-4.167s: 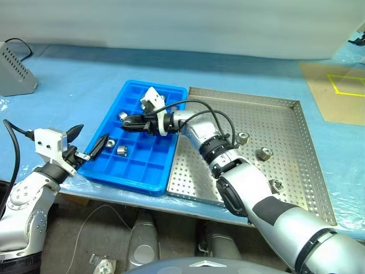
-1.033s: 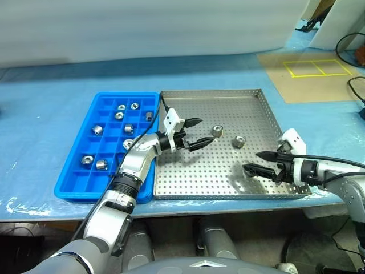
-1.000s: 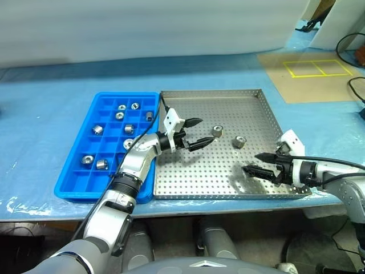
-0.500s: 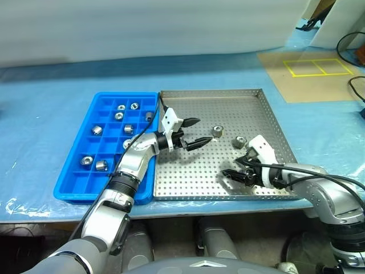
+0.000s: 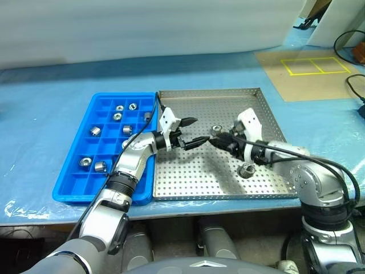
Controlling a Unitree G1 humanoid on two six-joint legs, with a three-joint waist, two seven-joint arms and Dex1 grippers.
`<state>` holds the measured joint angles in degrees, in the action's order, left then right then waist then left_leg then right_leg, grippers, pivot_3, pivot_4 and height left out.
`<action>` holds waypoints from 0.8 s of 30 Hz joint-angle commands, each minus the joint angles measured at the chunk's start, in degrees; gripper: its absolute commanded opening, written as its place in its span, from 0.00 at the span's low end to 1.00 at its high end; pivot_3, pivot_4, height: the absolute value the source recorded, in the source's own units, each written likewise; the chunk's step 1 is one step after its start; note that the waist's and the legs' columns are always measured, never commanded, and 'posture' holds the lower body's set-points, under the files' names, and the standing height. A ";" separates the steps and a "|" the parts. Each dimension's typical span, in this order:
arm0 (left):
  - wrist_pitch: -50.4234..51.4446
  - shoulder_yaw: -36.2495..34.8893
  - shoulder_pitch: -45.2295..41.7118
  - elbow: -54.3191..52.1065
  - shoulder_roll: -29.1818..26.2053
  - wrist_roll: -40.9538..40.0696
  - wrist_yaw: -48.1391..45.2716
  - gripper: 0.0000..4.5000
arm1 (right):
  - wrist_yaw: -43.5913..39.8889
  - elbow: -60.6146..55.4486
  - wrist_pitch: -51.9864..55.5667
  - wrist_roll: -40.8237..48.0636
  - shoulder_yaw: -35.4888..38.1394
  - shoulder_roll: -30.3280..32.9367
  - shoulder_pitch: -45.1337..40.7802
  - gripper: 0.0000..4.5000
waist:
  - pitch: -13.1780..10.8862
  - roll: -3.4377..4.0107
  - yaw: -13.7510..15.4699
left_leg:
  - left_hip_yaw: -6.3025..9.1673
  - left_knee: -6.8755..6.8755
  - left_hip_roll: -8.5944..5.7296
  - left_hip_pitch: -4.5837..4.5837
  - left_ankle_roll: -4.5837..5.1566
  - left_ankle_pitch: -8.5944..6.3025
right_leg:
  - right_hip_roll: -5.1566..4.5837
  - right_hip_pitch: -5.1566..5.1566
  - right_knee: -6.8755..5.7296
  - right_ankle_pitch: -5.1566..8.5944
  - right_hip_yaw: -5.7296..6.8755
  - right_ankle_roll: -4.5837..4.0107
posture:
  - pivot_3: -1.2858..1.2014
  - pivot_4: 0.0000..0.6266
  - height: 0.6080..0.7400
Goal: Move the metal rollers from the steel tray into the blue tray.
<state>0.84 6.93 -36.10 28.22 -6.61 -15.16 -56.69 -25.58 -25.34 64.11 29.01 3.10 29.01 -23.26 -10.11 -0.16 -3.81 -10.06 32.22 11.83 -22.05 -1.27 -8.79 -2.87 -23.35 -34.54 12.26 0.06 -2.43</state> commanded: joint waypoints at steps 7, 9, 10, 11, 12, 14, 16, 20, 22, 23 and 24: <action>0.31 -0.90 -1.46 -2.60 -0.92 -0.81 -0.41 1.00 | 8.52 6.68 -2.95 -7.37 -2.22 -4.01 -5.25 0.99 | -0.01 0.01 -0.12 | -0.01 -0.06 -0.03 -0.02 0.04 -0.03 | -0.04 -0.03 0.01 0.00 0.00 0.00 | 0.33 0.24 1.00; 0.58 -1.58 -1.71 -3.06 -1.71 -1.42 -0.69 1.00 | 9.79 8.91 -3.33 -8.68 -3.30 -5.81 -6.13 0.99 | -0.01 0.02 -0.14 | -0.01 -0.07 -0.02 -0.02 0.02 -0.02 | -0.03 -0.06 -0.03 0.00 0.00 0.00 | 0.34 0.24 1.00; 0.82 -1.96 -1.63 -3.68 -2.39 -1.74 -0.90 1.00 | 10.46 10.46 -3.75 -9.46 -4.05 -6.97 -6.66 0.99 | -0.02 0.03 -0.15 | -0.01 -0.08 -0.02 -0.01 0.01 -0.01 | -0.03 -0.07 -0.04 0.00 0.00 0.00 | 0.34 0.24 1.00; 0.98 -2.27 -1.57 -4.13 -2.98 -1.94 -0.98 1.00 | 10.96 11.78 -4.10 -10.12 -4.65 -7.92 -7.17 0.99 | -0.02 0.03 -0.13 | -0.01 -0.08 -0.02 -0.01 -0.01 0.00 | -0.03 -0.09 -0.07 0.00 -0.01 0.00 | 0.34 0.24 1.00; 1.18 -2.58 -1.37 -4.79 -3.68 -2.06 -0.84 1.00 | 11.20 13.15 -4.54 -10.72 -5.37 -8.79 -7.73 0.99 | -0.03 0.04 -0.09 | -0.01 -0.07 -0.02 -0.02 -0.03 0.01 | -0.03 -0.11 -0.10 0.00 -0.01 0.00 | 0.34 0.24 1.00; 1.64 -3.11 -0.85 -6.01 -4.94 -2.44 -0.72 1.00 | 11.53 15.60 -5.42 -11.98 -6.55 -9.98 -8.73 0.99 | -0.03 0.05 -0.03 | -0.01 -0.08 -0.02 -0.02 -0.04 0.02 | -0.04 -0.12 -0.12 0.00 0.00 0.00 | 0.35 0.24 1.00; 2.18 -3.85 -0.27 -7.21 -6.34 -2.82 -0.70 1.00 | 12.44 19.43 -6.35 -14.53 -8.49 -10.34 -10.08 0.99 | -0.04 0.05 0.17 | -0.01 -0.08 -0.02 -0.03 -0.04 0.02 | -0.05 -0.12 -0.12 0.00 0.00 0.00 | 0.36 0.24 1.00; 3.30 -5.45 1.62 -10.95 -9.22 -3.02 0.65 1.00 | 12.19 24.37 -5.38 -19.07 -13.07 -8.28 -12.02 0.99 | -0.06 0.07 0.59 | -0.02 -0.09 -0.04 -0.05 -0.07 0.03 | -0.10 -0.12 -0.11 0.00 0.01 0.00 | 0.38 0.24 1.00; 3.88 -5.99 2.50 -12.66 -10.17 -3.24 1.15 1.00 | 11.43 25.80 -6.58 -19.83 -13.42 -8.16 -11.79 0.99 | -0.06 0.08 1.19 | -0.02 -0.12 -0.03 -0.04 -0.10 0.04 | -0.09 -0.13 -0.11 0.01 0.03 0.00 | 0.39 0.24 1.00; 4.19 -6.15 2.90 -13.45 -10.56 -3.39 1.37 1.00 | 11.16 26.44 -7.09 -20.22 -13.52 -8.25 -11.77 0.99 | -0.07 0.09 1.43 | -0.02 -0.14 -0.02 -0.02 -0.11 0.04 | -0.09 -0.13 -0.12 0.01 0.02 0.00 | 0.39 0.24 1.00; 4.46 -6.29 3.25 -14.15 -10.89 -3.53 1.57 1.00 | 10.93 27.00 -7.52 -20.56 -13.58 -8.35 -11.81 0.99 | -0.08 0.09 1.61 | -0.02 -0.15 -0.02 -0.03 -0.12 0.04 | -0.09 -0.15 -0.12 0.01 0.02 0.01 | 0.39 0.24 1.00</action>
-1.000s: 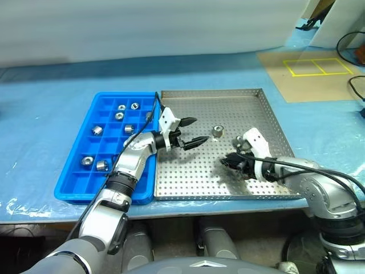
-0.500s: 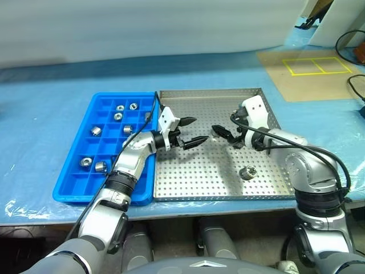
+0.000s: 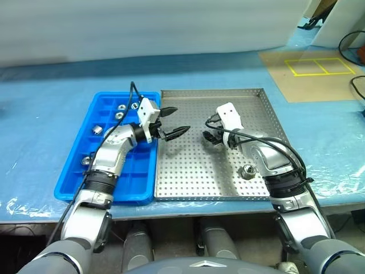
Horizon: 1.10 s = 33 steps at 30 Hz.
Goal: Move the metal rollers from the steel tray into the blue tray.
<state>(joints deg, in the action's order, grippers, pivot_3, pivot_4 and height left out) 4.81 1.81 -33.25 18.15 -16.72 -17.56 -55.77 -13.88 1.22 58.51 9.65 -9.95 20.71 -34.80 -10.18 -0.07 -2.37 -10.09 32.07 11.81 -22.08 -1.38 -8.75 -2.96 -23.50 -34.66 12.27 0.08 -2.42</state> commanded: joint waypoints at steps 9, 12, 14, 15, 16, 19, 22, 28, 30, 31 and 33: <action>2.31 -2.57 2.98 -9.20 -3.83 -1.87 2.92 1.00 | -3.30 5.58 -7.58 -2.13 -0.47 -3.79 -2.41 0.62 | -0.01 0.00 0.34 | -0.02 0.00 0.04 0.10 -0.08 0.05 | 0.00 -0.04 -0.17 0.00 -0.03 0.00 | 0.42 0.24 1.00; 2.95 -3.02 3.40 -10.47 -4.97 -2.36 3.54 1.00 | -4.37 7.09 -8.63 -2.91 -1.19 -4.37 -3.72 0.40 | -0.02 0.01 0.53 | -0.02 -0.01 0.03 0.05 -0.11 0.07 | 0.00 -0.12 -0.20 -0.01 -0.03 -0.01 | 0.43 0.24 1.00; 3.18 -3.22 4.07 -11.15 -5.51 -2.46 3.79 1.00 | -4.69 7.57 -9.99 -3.58 -1.98 -4.98 -4.20 0.37 | -0.02 0.01 0.89 | -0.02 -0.04 0.03 0.05 -0.12 0.07 | 0.00 -0.12 -0.19 -0.01 -0.03 -0.01 | 0.43 0.24 1.00; 3.24 -3.29 4.29 -11.34 -5.70 -2.51 3.88 1.00 | -4.76 7.76 -10.56 -3.84 -2.13 -5.26 -4.34 0.37 | -0.02 0.02 1.10 | -0.02 -0.08 0.02 0.04 -0.12 0.07 | 0.00 -0.13 -0.16 -0.01 -0.03 -0.01 | 0.43 0.24 1.00; 3.24 -3.42 4.44 -11.41 -5.89 -2.55 3.98 1.00 | -5.32 8.15 -11.85 -3.50 -1.95 -6.08 -4.90 0.37 | -0.02 0.02 1.38 | -0.04 -0.15 0.02 0.03 -0.13 0.08 | 0.00 -0.17 -0.12 -0.01 -0.04 -0.01 | 0.43 0.24 1.00; 3.03 -3.86 4.24 -11.26 -6.41 -2.34 4.53 1.00 | -5.88 8.44 -14.94 -2.49 -0.72 -8.87 -6.66 0.37 | -0.03 0.03 1.62 | -0.08 -0.22 0.02 -0.20 -0.33 0.20 | 0.00 -0.46 -0.17 -0.01 -0.05 -0.02 | 0.43 0.24 1.00; 2.86 -4.89 3.55 -11.12 -7.42 -2.46 4.87 1.00 | -6.02 8.49 -17.97 -2.01 0.55 -11.10 -8.14 0.37 | -0.03 0.03 1.71 | -0.07 -0.24 0.03 -0.39 -0.43 0.27 | 0.01 -0.66 -0.22 -0.02 -0.03 -0.03 | 0.43 0.24 1.00; 4.40 -9.78 3.08 -12.79 -13.81 -3.47 5.81 1.00 | -8.58 7.70 -21.92 2.37 3.33 -18.31 -14.84 0.37 | -0.06 0.02 1.53 | -0.06 -0.27 0.08 -0.44 -0.56 0.35 | 0.09 -0.82 -0.36 -0.03 -0.05 -0.05 | 0.44 0.24 1.00; 5.19 -10.99 4.45 -14.15 -15.40 -3.73 6.43 1.00 | -9.64 7.52 -21.48 2.94 2.61 -19.93 -16.27 0.37 | -0.06 0.02 1.78 | -0.05 -0.40 0.09 -0.40 -0.64 0.40 | 0.11 -0.82 -0.39 0.00 -0.02 -0.10 | 0.45 0.24 1.00; 5.45 -11.35 4.91 -14.54 -15.87 -3.83 6.60 1.00 | -9.95 7.57 -21.39 3.09 2.45 -20.48 -16.61 0.37 | -0.06 0.02 1.87 | -0.05 -0.43 0.08 -0.39 -0.65 0.41 | 0.10 -0.82 -0.39 0.00 -0.01 -0.11 | 0.46 0.24 1.00; 6.16 -12.45 6.83 -15.78 -16.60 -3.97 7.38 1.00 | -10.54 7.00 -20.42 3.44 1.51 -21.97 -16.95 0.37 | -0.06 0.02 2.25 | -0.04 -0.48 0.07 -0.39 -0.66 0.41 | 0.09 -0.81 -0.35 0.01 -0.01 -0.12 | 0.46 0.24 1.00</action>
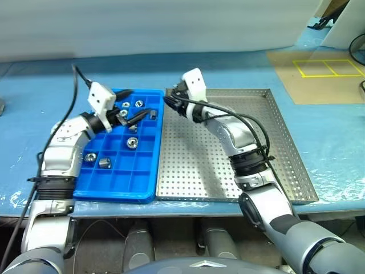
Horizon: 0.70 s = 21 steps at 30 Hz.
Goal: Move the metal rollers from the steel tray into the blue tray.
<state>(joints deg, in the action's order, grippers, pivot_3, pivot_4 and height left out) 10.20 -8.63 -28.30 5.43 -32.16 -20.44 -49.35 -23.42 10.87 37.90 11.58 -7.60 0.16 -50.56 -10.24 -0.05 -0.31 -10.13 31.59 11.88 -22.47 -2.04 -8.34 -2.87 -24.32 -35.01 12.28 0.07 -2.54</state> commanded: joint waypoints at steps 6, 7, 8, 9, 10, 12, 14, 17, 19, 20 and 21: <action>2.83 -3.07 6.31 -7.85 -1.75 -1.31 3.46 1.00 | -12.05 3.73 -4.65 0.26 1.22 12.61 3.09 0.37 | -0.01 -0.12 3.12 | 0.08 -0.03 0.00 -0.07 -0.05 0.03 | -0.04 0.11 0.09 0.00 0.15 0.01 | 0.49 0.24 1.00; 3.26 -3.25 6.71 -8.75 -1.75 -1.54 3.91 1.00 | -12.93 4.68 -5.58 0.45 1.08 13.49 3.11 0.37 | -0.02 -0.13 3.67 | 0.08 -0.02 -0.01 -0.06 -0.05 0.03 | -0.12 0.19 0.13 0.00 0.19 0.02 | 0.49 0.24 1.00; 3.63 -3.37 7.08 -9.50 -1.81 -1.74 4.31 1.00 | -13.08 5.19 -5.91 0.63 0.69 13.43 2.91 0.37 | -0.04 -0.13 4.07 | 0.06 -0.02 -0.02 -0.06 -0.06 0.04 | -0.21 0.22 0.12 0.01 0.21 0.04 | 0.49 0.24 1.00; 4.01 -3.57 7.57 -10.26 -1.94 -1.94 4.65 1.00 | -13.17 5.88 -6.39 0.70 0.48 13.07 2.79 0.37 | -0.05 -0.14 4.07 | 0.03 -0.01 -0.05 -0.07 -0.06 0.04 | -0.24 0.20 0.12 -0.01 0.16 0.07 | 0.49 0.24 1.00; 4.33 -3.73 7.94 -10.82 -2.06 -2.06 4.95 1.00 | -13.26 6.69 -6.93 0.61 0.47 12.72 2.67 0.37 | -0.05 -0.14 3.76 | 0.03 0.03 -0.08 -0.05 -0.06 0.04 | -0.23 0.18 0.08 -0.03 0.15 0.07 | 0.49 0.24 1.00; 4.85 -4.05 8.30 -11.47 -2.30 -2.16 5.37 1.00 | -11.89 9.05 -8.55 -0.15 1.03 11.50 2.37 0.37 | -0.05 -0.14 2.69 | 0.04 0.04 -0.03 -0.01 -0.15 0.10 | -0.13 0.06 -0.11 -0.03 0.15 0.03 | 0.50 0.24 1.00; 5.29 -4.21 8.53 -11.97 -2.41 -2.19 5.64 1.00 | -10.86 9.79 -10.86 -0.66 1.26 9.69 2.48 0.37 | -0.05 -0.14 2.38 | 0.07 0.01 0.03 0.08 -0.25 0.16 | -0.04 -0.07 -0.43 0.09 0.14 -0.17 | 0.50 0.24 1.00; 5.78 -4.25 8.74 -12.52 -2.44 -2.25 5.93 1.00 | -12.38 14.15 -16.89 1.04 3.38 7.51 2.12 0.37 | -0.05 -0.14 2.66 | 0.10 -0.15 0.11 0.18 -0.34 0.22 | 0.04 -0.08 -0.56 0.19 0.20 -0.32 | 0.50 0.24 1.00; 5.98 -4.28 8.86 -12.71 -2.50 -2.30 6.07 1.00 | -14.60 15.57 -18.03 1.26 2.85 6.93 1.92 0.37 | -0.05 -0.15 2.81 | 0.10 -0.15 0.09 0.17 -0.32 0.21 | 0.03 -0.08 -0.56 0.19 0.19 -0.32 | 0.50 0.24 1.00; 6.05 -4.29 8.96 -12.78 -2.55 -2.32 6.15 1.00 | -15.60 15.90 -18.88 0.61 1.95 6.80 2.09 0.37 | -0.06 -0.15 2.83 | 0.10 -0.13 0.05 0.15 -0.29 0.20 | 0.00 -0.08 -0.55 0.19 0.18 -0.32 | 0.50 0.24 1.00; 6.06 -4.29 9.05 -12.79 -2.58 -2.31 6.22 1.00 | -16.18 16.20 -19.69 0.09 1.42 6.61 2.26 0.37 | -0.06 -0.16 2.84 | 0.10 -0.12 0.03 0.13 -0.29 0.20 | -0.02 -0.08 -0.54 0.18 0.19 -0.31 | 0.50 0.24 1.00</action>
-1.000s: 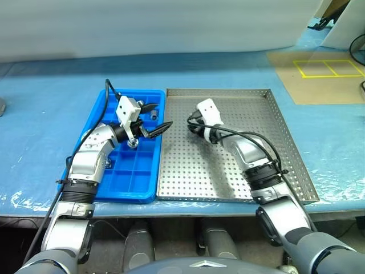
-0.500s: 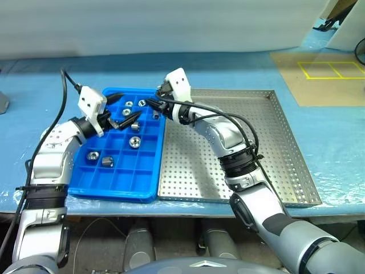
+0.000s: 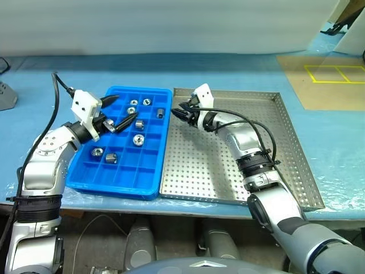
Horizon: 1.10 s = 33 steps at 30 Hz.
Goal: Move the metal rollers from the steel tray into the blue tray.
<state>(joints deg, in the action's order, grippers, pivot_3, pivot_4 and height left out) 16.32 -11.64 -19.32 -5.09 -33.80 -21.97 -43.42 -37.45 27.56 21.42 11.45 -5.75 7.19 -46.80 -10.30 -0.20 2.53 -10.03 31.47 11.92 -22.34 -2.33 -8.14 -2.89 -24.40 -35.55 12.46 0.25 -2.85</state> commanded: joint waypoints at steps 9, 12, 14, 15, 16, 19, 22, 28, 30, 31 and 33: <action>-0.12 -1.62 1.11 -2.73 -1.08 -0.67 0.82 1.00 | -3.85 -0.12 -6.40 0.68 -0.37 -3.86 -1.24 0.37 | 0.00 0.00 -0.01 | 0.02 0.01 0.04 -0.01 0.02 -0.01 | 0.01 0.00 0.00 0.00 0.05 0.00 | 0.51 0.24 1.00; -0.15 -1.81 1.68 -3.13 -1.04 -0.77 1.06 1.00 | -4.01 -0.20 -6.41 0.77 -0.42 -5.00 -1.36 0.37 | 0.00 0.00 0.02 | 0.02 0.01 0.04 -0.01 0.02 -0.01 | 0.02 0.00 -0.01 0.00 0.05 0.00 | 0.51 0.24 1.00; -0.22 -1.88 2.13 -3.39 -1.01 -0.77 1.25 1.00 | -3.89 0.34 -6.45 0.20 -0.69 -5.50 -1.53 0.37 | 0.00 0.00 0.02 | 0.03 0.01 0.04 -0.01 0.04 -0.02 | 0.01 0.00 -0.01 0.00 0.06 0.00 | 0.51 0.24 1.00; -0.21 -1.90 2.28 -3.52 -1.00 -0.80 1.35 1.00 | -3.86 0.41 -6.32 0.12 -0.70 -5.69 -1.54 0.37 | 0.00 0.00 0.03 | 0.03 0.01 0.04 -0.01 0.04 -0.02 | 0.01 0.00 -0.01 0.00 0.06 0.00 | 0.52 0.24 1.00; -0.17 -1.95 2.53 -3.73 -1.00 -0.84 1.49 1.00 | -4.18 0.12 -5.90 0.30 -0.85 -5.97 -1.37 0.37 | 0.00 0.00 0.06 | 0.03 0.01 0.04 -0.01 0.05 -0.02 | 0.01 0.00 -0.01 0.00 0.06 0.00 | 0.52 0.24 1.00; -0.03 -2.05 3.30 -4.35 -1.01 -0.88 1.97 1.00 | -5.28 -0.92 -4.92 0.82 -1.38 -6.67 -0.82 0.37 | 0.00 0.00 0.11 | 0.03 0.00 0.04 -0.02 0.05 -0.02 | 0.01 0.00 0.00 0.00 0.07 0.00 | 0.52 0.24 1.00; 0.06 -2.26 3.94 -4.89 -1.03 -0.98 2.36 1.00 | -6.69 -1.73 -4.14 1.21 -2.09 -7.17 -0.49 0.37 | 0.00 0.00 0.11 | 0.04 0.00 0.04 -0.02 0.06 -0.03 | 0.01 0.00 0.00 0.00 0.08 -0.01 | 0.53 0.24 1.00; 0.17 -2.53 4.82 -5.69 -1.02 -1.20 3.19 1.00 | -8.35 -2.86 -3.08 1.37 -2.82 -7.62 -0.06 0.37 | 0.00 -0.01 0.21 | 0.06 -0.01 0.05 -0.02 0.08 -0.04 | 0.01 0.00 -0.01 0.00 0.10 -0.01 | 0.53 0.24 1.00; 0.13 -2.60 5.08 -5.88 -0.95 -1.23 3.48 1.00 | -9.55 -3.53 -2.04 1.75 -3.46 -7.82 0.25 0.37 | 0.00 -0.01 0.21 | 0.06 -0.01 0.05 -0.02 0.09 -0.04 | 0.01 0.00 -0.01 0.00 0.10 0.00 | 0.53 0.24 1.00; 0.13 -2.60 5.14 -5.95 -0.93 -1.26 3.58 1.00 | -9.91 -3.80 -1.56 1.85 -3.69 -7.94 0.36 0.37 | 0.00 -0.01 0.21 | 0.06 -0.01 0.05 -0.02 0.08 -0.04 | 0.01 0.00 -0.01 0.00 0.11 0.00 | 0.53 0.24 1.00; 0.13 -2.56 5.21 -6.01 -0.94 -1.32 3.75 1.00 | -10.19 -4.18 -1.02 1.80 -3.90 -8.18 0.48 0.37 | 0.00 -0.01 0.20 | 0.06 -0.01 0.05 -0.02 0.09 -0.04 | 0.01 0.00 -0.01 0.00 0.11 -0.01 | 0.53 0.24 1.00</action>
<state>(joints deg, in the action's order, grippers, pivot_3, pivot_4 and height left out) 16.75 -12.12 -14.11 -8.38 -33.89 -22.55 -40.12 -46.80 26.43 20.24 11.64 -9.32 -0.14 -46.11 -10.30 -0.21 2.73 -9.97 31.46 11.97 -22.36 -2.25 -8.19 -2.88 -24.40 -35.55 12.47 0.36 -2.86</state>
